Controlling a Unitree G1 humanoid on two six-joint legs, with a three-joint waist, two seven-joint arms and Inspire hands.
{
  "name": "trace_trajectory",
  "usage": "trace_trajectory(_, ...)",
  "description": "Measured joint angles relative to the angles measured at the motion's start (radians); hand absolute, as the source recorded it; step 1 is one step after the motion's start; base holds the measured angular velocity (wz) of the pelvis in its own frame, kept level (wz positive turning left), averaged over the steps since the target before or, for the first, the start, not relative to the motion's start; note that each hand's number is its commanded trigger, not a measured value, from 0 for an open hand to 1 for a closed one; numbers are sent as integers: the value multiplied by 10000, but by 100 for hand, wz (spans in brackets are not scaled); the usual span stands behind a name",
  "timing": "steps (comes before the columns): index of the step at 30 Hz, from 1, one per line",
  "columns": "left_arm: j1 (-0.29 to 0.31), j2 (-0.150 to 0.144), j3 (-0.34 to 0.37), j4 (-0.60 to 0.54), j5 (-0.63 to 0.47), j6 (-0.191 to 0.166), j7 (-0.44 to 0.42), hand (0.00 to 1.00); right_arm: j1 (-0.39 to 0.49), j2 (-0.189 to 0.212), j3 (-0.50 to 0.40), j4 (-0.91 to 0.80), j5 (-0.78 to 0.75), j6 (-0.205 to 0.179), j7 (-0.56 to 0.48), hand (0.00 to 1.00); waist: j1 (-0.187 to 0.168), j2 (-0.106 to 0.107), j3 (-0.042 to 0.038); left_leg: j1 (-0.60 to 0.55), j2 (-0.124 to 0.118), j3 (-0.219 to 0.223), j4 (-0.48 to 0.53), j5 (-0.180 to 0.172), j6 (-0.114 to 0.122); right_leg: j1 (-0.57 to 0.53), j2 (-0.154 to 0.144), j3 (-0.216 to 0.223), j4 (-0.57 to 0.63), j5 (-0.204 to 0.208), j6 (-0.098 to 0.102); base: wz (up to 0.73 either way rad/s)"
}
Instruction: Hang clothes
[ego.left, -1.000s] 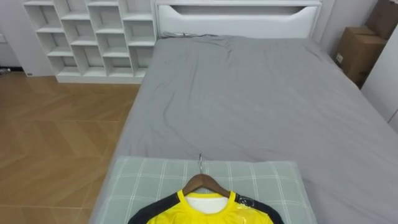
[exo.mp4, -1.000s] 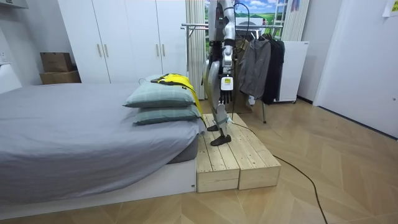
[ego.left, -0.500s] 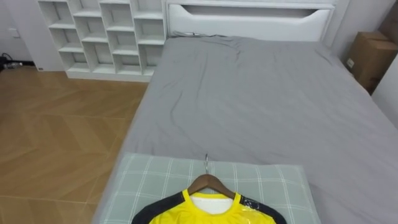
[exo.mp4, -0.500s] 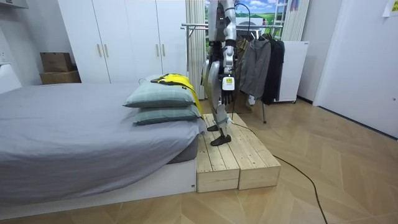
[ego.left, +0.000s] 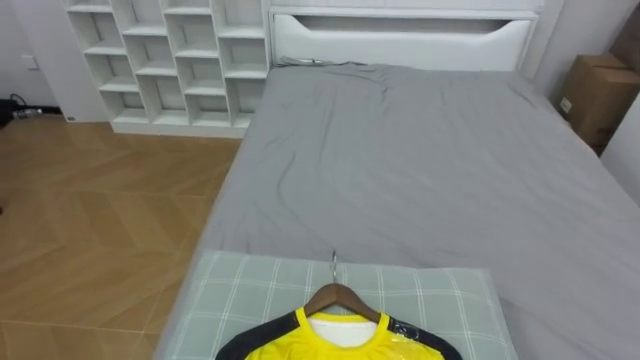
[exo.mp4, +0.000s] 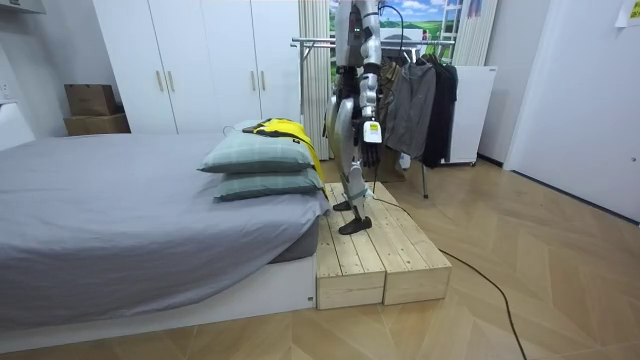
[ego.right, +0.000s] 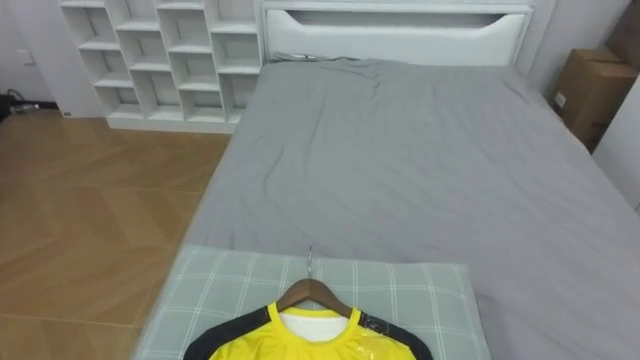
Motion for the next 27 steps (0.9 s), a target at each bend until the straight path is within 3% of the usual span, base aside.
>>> trace_trajectory(9, 8, 11, 49, -1259, 372, -536, 1839, 0, -8, -26, 123, -33, -18, -27, -102, 0, 31, 14, -4, 177, -42, 5, -148, 15, -16, 132, -12, -28, 2, 2, -2, 0)
trace_trajectory(12, 61, 52, -330, -1580, 746, -751, 2505, 0, -55, -53, 324, -26, -19, -36, -109, 0, -1, -6, -19, 182, -45, -47, -137, 14, -16, 138, -18, -80, 8, 3, -3, 2)
trace_trajectory(17, 5, 112, -652, -1705, 2075, -1155, 3447, 0, -84, -52, 326, -31, -54, -202, -116, 0, -169, -12, -25, 157, -54, -185, -130, 14, -16, 149, -15, -206, 44, 14, -15, 5)
trace_trajectory(24, -91, 229, -1333, -2611, 4454, -1227, 4333, 0, -111, -142, 732, -32, -113, -218, -121, 0, -261, 0, -29, 151, -55, -249, -131, 15, -16, 193, -19, -360, 41, 99, -13, 5)
trace_trajectory(27, -462, 350, -1727, -2933, 5645, -1251, 4617, 0, -247, -178, 841, -38, -125, -221, -110, 0, -417, 51, -23, 150, -64, -304, -156, 15, -15, 193, -12, -344, 25, 141, 5, 2)
